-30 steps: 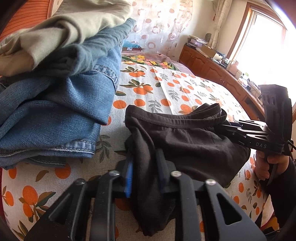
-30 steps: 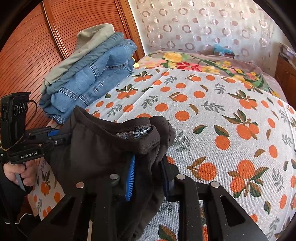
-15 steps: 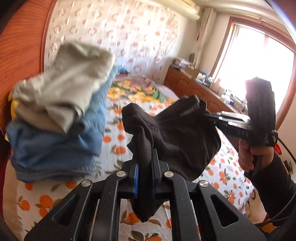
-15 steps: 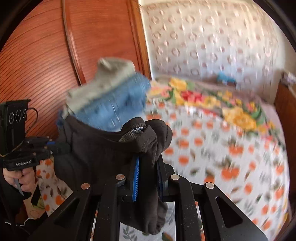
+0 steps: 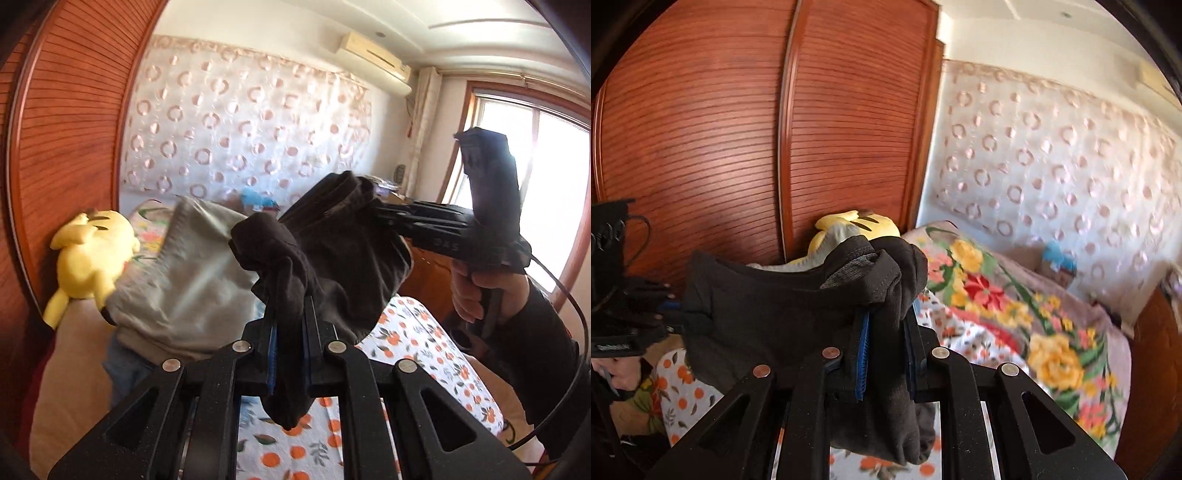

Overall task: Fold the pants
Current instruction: 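Lift the folded pants with both grippers and carry them onto the jeans stack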

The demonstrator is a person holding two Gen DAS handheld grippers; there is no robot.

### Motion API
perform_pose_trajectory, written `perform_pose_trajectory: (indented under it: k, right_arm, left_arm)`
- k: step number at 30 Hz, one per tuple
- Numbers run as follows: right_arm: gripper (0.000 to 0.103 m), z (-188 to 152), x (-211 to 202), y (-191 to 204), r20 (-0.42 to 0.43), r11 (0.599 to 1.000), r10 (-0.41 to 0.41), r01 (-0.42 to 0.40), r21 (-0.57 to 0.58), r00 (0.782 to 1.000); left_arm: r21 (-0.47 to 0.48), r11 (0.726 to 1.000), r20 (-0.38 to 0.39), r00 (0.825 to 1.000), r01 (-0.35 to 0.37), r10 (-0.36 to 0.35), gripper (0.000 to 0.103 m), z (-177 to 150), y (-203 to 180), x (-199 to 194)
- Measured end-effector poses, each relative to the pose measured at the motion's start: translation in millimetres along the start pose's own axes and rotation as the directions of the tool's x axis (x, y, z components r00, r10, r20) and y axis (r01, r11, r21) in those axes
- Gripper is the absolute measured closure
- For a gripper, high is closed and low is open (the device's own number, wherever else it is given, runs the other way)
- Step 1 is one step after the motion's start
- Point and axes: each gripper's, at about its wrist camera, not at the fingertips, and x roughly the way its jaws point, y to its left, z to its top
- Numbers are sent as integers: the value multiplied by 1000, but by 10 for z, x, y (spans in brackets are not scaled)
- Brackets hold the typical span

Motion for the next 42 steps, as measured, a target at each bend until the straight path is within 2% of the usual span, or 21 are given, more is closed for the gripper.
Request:
perform_pose_trajectory:
  k: [6,12,16,19,21,23,27,29,31,35,38,42]
  right_arm:
    - [87,225,497,-105,-45,997,27,-30,-76,999]
    - [87,504,1150,-131,-73,990,46,-55,-129,996]
    - [85,585,1495,-99,-91,990,71,-82,-114,993]
    - [79,535,1637,-153,-86,993,108,-112,-44,990]
    - [78,504,1622,-235,-68,993,116,-116,0,991]
    - [70,485,1536,-334,-33,992,118,-116,47,993]
    - [62,409,1240,-481,43,989,109,-112,97,993]
    - [60,323,1078,-533,51,989,89,-94,115,995]
    - [60,203,944,-550,48,985,106,-112,131,993]
    - [60,-67,759,-500,43,982,121,-126,143,992]
    - [60,-187,702,-440,29,982,131,-134,132,991]
    - [60,-153,797,-452,6,987,106,-106,121,994]
  left_arm:
    - [-11,995,-10,995,-101,101,92,51,237,152]
    - [-52,988,-29,989,-143,142,92,27,438,195]
    - [-83,983,-54,985,-166,162,92,-25,576,237]
    - [-111,975,-97,979,-192,182,89,-98,698,259]
    - [-117,975,-105,979,-189,178,88,-128,742,228]
    - [-103,975,-94,978,-195,186,88,-136,731,172]
    - [-79,972,-62,975,-219,215,71,-95,696,112]
    - [-67,973,-42,975,-222,220,63,-57,691,103]
    - [-53,975,-20,977,-214,213,56,-14,696,121]
    - [-28,981,-15,982,-190,190,56,33,650,210]
    - [-18,984,-45,983,-180,179,56,40,660,350]
    - [1,976,-100,971,-216,215,56,-30,738,516]
